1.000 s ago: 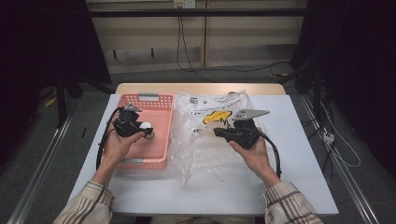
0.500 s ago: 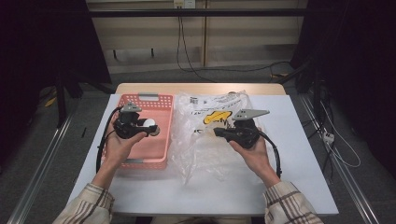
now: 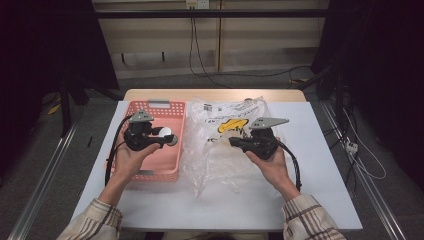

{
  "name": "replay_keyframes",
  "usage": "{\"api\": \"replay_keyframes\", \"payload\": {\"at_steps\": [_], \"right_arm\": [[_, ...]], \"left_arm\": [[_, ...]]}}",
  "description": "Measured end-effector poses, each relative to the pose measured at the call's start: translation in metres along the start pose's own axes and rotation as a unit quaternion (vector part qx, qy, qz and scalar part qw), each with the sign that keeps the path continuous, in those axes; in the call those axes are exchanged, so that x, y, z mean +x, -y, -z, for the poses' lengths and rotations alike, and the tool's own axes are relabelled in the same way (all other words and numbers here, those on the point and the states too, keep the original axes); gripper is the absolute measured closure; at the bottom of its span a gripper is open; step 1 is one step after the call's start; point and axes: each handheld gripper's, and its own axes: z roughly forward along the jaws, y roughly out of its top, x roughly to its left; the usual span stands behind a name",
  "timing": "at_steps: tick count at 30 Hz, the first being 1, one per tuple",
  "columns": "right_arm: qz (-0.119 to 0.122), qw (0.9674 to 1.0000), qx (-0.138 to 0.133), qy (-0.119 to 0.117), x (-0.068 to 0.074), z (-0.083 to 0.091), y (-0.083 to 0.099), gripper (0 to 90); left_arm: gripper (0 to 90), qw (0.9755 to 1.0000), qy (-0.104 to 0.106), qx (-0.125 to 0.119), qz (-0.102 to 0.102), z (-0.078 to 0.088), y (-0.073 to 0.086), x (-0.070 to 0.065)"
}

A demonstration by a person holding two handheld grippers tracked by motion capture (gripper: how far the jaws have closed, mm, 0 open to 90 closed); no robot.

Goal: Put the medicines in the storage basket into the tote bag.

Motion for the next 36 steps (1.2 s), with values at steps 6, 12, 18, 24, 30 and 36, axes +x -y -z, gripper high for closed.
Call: {"api": "replay_keyframes", "payload": {"at_steps": [6, 12, 18, 24, 30, 36], "right_arm": [[0.002, 1.0, 0.006, 0.001, -0.001, -0.003, 0.0, 90.0], [-0.004, 1.0, 0.007, -0.002, -0.004, -0.006, 0.0, 90.0], [0.0, 1.0, 0.006, -0.003, -0.002, -0.005, -0.002, 90.0], [0.001, 1.0, 0.006, -0.004, -0.002, -0.005, -0.001, 90.0], [0.001, 1.0, 0.006, -0.002, -0.001, -0.004, -0.002, 90.0], [0.005, 1.0, 0.005, -0.007, 0.001, -0.004, -0.002, 90.0]], "left_arm": [[51.3, 0.9996, 0.007, -0.02, -0.017, 0.009, -0.007, -0.012], [51.3, 0.9989, 0.021, -0.032, -0.028, 0.014, -0.011, -0.027], [51.3, 0.998, 0.034, -0.035, -0.04, 0.013, -0.015, -0.042], [51.3, 0.9964, 0.051, -0.039, -0.055, 0.012, -0.019, -0.058], [51.2, 0.995, 0.066, -0.045, -0.06, 0.011, -0.021, -0.072], [51.3, 0.9939, 0.077, -0.042, -0.067, 0.01, -0.023, -0.086]]}}
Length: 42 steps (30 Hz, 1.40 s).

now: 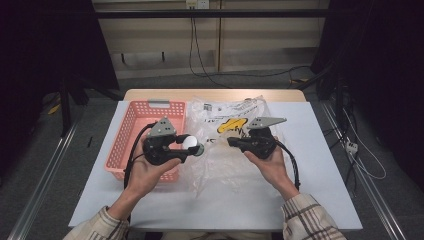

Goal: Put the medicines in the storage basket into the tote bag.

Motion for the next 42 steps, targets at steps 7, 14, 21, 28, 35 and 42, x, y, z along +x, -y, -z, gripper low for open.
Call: {"api": "replay_keyframes", "payload": {"at_steps": [7, 14, 21, 28, 35, 42], "right_arm": [[0.001, 1.0, 0.0, -0.001, 0.002, 0.001, 0.0, 90.0], [-0.001, 1.0, 0.001, 0.004, -0.001, 0.001, 0.0, 90.0], [0.0, 1.0, 0.002, 0.002, 0.0, 0.001, 0.0, 90.0], [-0.001, 1.0, 0.0, 0.002, 0.0, 0.002, 0.0, 90.0], [-0.001, 1.0, 0.003, 0.003, 0.0, 0.002, 0.0, 90.0], [-0.002, 1.0, 0.004, -0.001, 0.0, 0.001, 0.002, 90.0]], "left_arm": [[51.2, 0.9996, 0.03, 0.0, -0.005, -0.009, -0.003, -0.016], [51.2, 0.9991, 0.038, 0.011, -0.014, -0.022, -0.006, -0.029], [51.2, 0.9984, 0.048, 0.006, -0.031, -0.032, -0.019, -0.044], [51.2, 0.9975, 0.051, 0.037, -0.031, -0.063, -0.014, -0.048], [51.2, 0.9973, 0.039, 0.059, -0.019, -0.094, -0.004, -0.045], [51.2, 0.9972, 0.031, 0.068, -0.005, -0.11, 0.001, -0.041]]}}
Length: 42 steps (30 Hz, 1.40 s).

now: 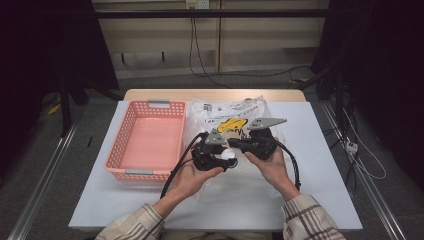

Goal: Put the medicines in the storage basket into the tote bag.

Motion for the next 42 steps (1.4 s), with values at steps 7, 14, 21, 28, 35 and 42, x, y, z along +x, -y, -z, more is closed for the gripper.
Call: {"api": "replay_keyframes", "payload": {"at_steps": [7, 14, 21, 28, 35, 42], "right_arm": [[-0.002, 1.0, 0.004, -0.002, 0.001, 0.0, 0.003, 90.0], [-0.005, 0.9999, 0.014, -0.004, 0.001, -0.001, 0.01, 90.0], [-0.01, 0.9997, 0.021, -0.002, 0.0, 0.0, 0.016, 90.0], [-0.012, 0.9996, 0.025, -0.002, -0.001, -0.001, 0.02, 90.0], [-0.012, 0.9996, 0.025, -0.001, -0.002, 0.0, 0.02, 90.0], [-0.008, 0.9997, 0.024, -0.002, -0.001, 0.001, 0.02, 90.0]], "left_arm": [[51.1, 0.9996, -0.022, 0.014, 0.01, -0.019, 0.008, 0.005], [51.1, 0.9989, -0.031, 0.028, 0.018, -0.034, 0.013, 0.007], [50.9, 0.9987, -0.026, 0.038, 0.023, -0.046, 0.016, 0.005], [50.5, 0.9991, -0.018, 0.035, 0.014, -0.05, 0.017, 0.003], [38.5, 0.9994, -0.009, 0.028, 0.015, -0.046, 0.015, 0.0], [29.1, 0.9996, -0.021, 0.019, -0.003, -0.026, 0.014, -0.004]]}}
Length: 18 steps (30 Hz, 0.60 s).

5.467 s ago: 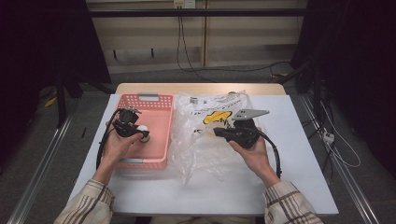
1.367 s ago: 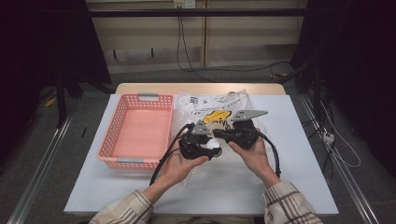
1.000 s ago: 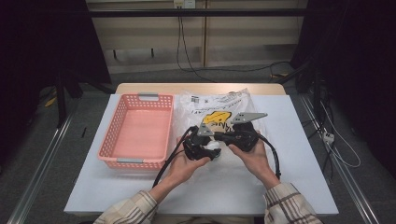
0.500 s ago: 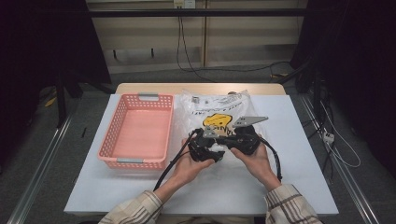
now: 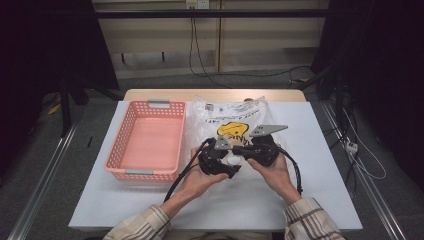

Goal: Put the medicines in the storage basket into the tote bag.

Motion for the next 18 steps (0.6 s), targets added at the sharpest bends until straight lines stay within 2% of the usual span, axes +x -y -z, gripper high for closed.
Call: {"api": "replay_keyframes", "payload": {"at_steps": [4, 6, 10, 14, 18], "right_arm": [[0.002, 1.0, 0.003, 0.009, 0.0, -0.001, 0.0, 90.0], [0.002, 0.9999, 0.004, 0.009, -0.001, 0.0, 0.0, 90.0], [0.006, 0.9999, 0.009, 0.012, 0.0, -0.001, 0.002, 90.0], [0.007, 0.9998, 0.012, 0.012, 0.0, -0.002, 0.002, 90.0], [0.004, 0.9998, 0.014, 0.011, 0.001, -0.001, 0.004, 90.0]], "left_arm": [[26.5, 0.9997, -0.002, -0.018, -0.015, 0.021, -0.001, -0.005], [24.9, 0.9996, -0.009, -0.021, -0.016, 0.028, 0.001, -0.004], [24.5, 0.9995, -0.004, -0.03, -0.008, 0.044, 0.008, 0.001], [23.6, 0.9988, -0.005, -0.047, -0.012, 0.061, 0.011, 0.002], [22.8, 0.9984, -0.014, -0.053, -0.013, 0.075, 0.016, 0.006]]}}
